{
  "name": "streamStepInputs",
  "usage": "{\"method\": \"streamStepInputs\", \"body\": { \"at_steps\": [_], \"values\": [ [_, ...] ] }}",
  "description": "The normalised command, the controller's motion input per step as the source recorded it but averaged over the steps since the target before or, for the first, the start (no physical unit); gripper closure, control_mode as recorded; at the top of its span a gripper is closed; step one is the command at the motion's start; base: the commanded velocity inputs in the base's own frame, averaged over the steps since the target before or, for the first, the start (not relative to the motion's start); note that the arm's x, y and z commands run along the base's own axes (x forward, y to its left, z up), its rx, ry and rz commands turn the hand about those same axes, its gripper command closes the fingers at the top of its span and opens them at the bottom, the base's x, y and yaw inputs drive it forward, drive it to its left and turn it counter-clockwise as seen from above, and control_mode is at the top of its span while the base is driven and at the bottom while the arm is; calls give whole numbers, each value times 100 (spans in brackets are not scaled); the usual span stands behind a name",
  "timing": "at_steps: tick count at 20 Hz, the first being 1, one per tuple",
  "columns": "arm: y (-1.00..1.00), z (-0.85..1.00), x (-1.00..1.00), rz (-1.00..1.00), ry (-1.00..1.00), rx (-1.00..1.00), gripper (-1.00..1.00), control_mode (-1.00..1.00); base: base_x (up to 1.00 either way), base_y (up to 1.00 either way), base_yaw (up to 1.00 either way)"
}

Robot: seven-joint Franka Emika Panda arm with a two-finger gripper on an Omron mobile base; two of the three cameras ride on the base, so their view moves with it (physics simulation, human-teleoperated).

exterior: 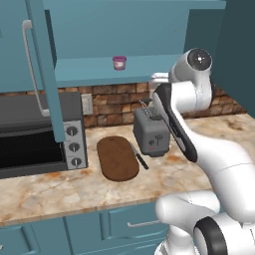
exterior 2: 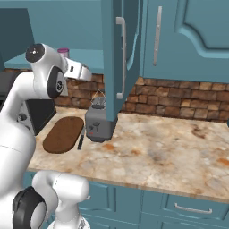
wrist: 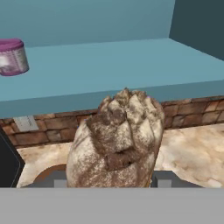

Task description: Pick the bread, place it on the cutting board, pick the jam, place it on the counter, and close the cabinet.

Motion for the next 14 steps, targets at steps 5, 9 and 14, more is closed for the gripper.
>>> {"method": "streamStepInputs", "body": {
  "at_steps": [5,9,14],
  "values": [
    [0,-32,-2,0,10,0,100,-100,0,0,0],
    [10,-30,0,0,9,-1,100,-100,0,0,0],
    [22,-33,0,0,5,-3,100,-100,0,0,0]
  ]
}}
